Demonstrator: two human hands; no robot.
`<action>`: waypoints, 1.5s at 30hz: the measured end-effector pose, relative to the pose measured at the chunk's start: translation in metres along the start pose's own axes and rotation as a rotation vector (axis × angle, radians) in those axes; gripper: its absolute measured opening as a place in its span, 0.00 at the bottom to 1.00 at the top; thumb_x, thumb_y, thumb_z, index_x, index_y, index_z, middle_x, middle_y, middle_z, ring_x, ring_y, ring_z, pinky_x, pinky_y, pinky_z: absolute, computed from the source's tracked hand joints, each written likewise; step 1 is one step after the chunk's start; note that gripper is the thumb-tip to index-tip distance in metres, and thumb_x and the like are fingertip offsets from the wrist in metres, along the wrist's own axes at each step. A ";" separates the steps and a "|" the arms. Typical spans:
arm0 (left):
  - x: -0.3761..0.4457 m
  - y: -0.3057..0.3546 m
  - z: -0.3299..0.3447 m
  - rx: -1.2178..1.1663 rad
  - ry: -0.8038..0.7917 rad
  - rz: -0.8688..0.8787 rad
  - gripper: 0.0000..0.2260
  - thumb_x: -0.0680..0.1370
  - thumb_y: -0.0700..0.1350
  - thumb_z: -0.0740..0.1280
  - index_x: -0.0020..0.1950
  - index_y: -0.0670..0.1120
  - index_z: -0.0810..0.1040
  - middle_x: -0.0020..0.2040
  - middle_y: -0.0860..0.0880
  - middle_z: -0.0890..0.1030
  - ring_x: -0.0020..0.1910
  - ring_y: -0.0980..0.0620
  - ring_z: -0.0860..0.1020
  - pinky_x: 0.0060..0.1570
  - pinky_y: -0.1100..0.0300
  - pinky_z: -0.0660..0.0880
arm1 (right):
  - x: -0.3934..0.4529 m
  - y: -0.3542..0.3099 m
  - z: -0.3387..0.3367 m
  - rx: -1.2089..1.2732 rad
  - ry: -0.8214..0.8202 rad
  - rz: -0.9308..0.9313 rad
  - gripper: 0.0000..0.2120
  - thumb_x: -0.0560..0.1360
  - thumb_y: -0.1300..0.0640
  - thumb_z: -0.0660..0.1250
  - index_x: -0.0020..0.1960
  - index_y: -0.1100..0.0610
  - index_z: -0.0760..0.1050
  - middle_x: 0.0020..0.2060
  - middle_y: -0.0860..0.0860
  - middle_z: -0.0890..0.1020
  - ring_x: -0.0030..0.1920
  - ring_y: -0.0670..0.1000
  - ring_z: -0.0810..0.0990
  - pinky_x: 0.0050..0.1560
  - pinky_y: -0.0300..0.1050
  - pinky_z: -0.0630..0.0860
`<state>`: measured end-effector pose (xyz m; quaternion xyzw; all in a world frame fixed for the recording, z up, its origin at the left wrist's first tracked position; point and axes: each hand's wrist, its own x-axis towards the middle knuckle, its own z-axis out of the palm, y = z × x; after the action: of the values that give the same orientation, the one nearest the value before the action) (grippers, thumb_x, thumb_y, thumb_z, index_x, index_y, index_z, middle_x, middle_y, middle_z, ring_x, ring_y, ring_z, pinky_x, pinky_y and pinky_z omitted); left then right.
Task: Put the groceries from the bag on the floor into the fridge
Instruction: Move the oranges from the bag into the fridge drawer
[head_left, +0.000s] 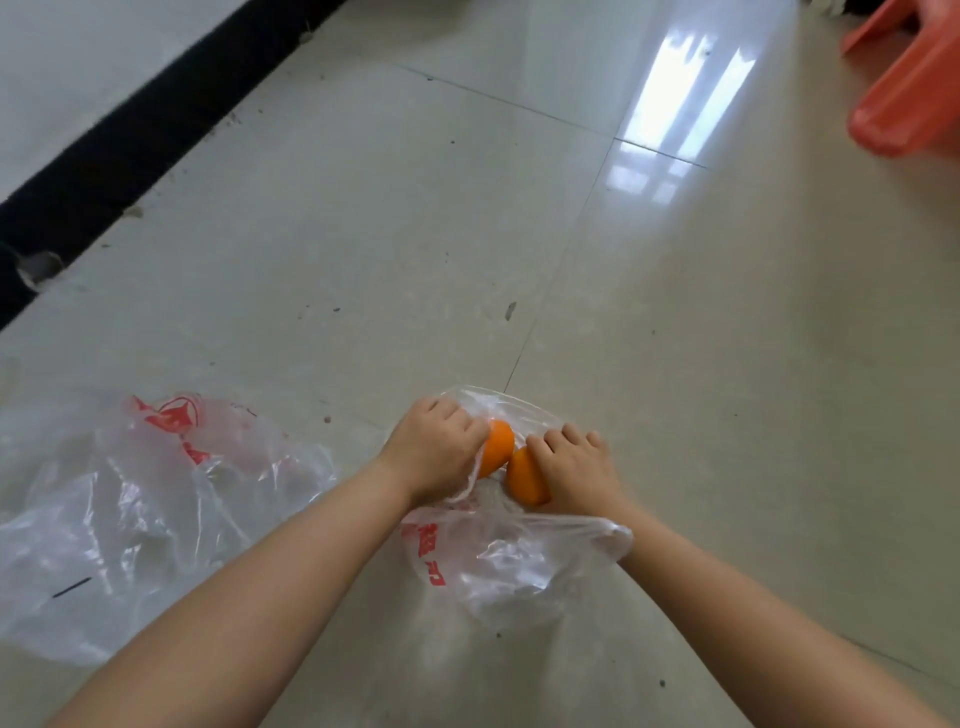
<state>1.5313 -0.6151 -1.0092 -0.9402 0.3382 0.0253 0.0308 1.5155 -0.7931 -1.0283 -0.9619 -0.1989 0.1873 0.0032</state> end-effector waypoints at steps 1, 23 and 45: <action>0.002 0.003 0.001 -0.033 0.012 -0.009 0.15 0.68 0.47 0.55 0.33 0.45 0.81 0.26 0.47 0.79 0.23 0.47 0.77 0.25 0.65 0.70 | 0.000 0.000 0.003 -0.004 0.035 0.000 0.30 0.61 0.39 0.72 0.56 0.57 0.73 0.50 0.53 0.79 0.54 0.56 0.76 0.52 0.46 0.69; 0.031 -0.007 0.031 0.142 0.117 0.396 0.09 0.67 0.43 0.58 0.39 0.45 0.78 0.34 0.49 0.83 0.33 0.49 0.82 0.37 0.60 0.73 | -0.042 0.017 0.016 0.061 0.247 -0.024 0.26 0.56 0.33 0.68 0.44 0.52 0.76 0.37 0.48 0.83 0.46 0.52 0.80 0.47 0.44 0.66; -0.017 0.048 -0.254 -0.748 0.086 -0.500 0.43 0.55 0.62 0.68 0.66 0.42 0.72 0.60 0.43 0.78 0.56 0.42 0.74 0.51 0.61 0.64 | -0.145 0.016 -0.231 0.635 0.391 0.285 0.33 0.59 0.56 0.79 0.59 0.62 0.71 0.56 0.58 0.73 0.58 0.56 0.71 0.51 0.41 0.56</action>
<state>1.4942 -0.6603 -0.7569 -0.9397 0.0691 0.0987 -0.3200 1.4816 -0.8482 -0.7631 -0.9486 0.0087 0.0514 0.3123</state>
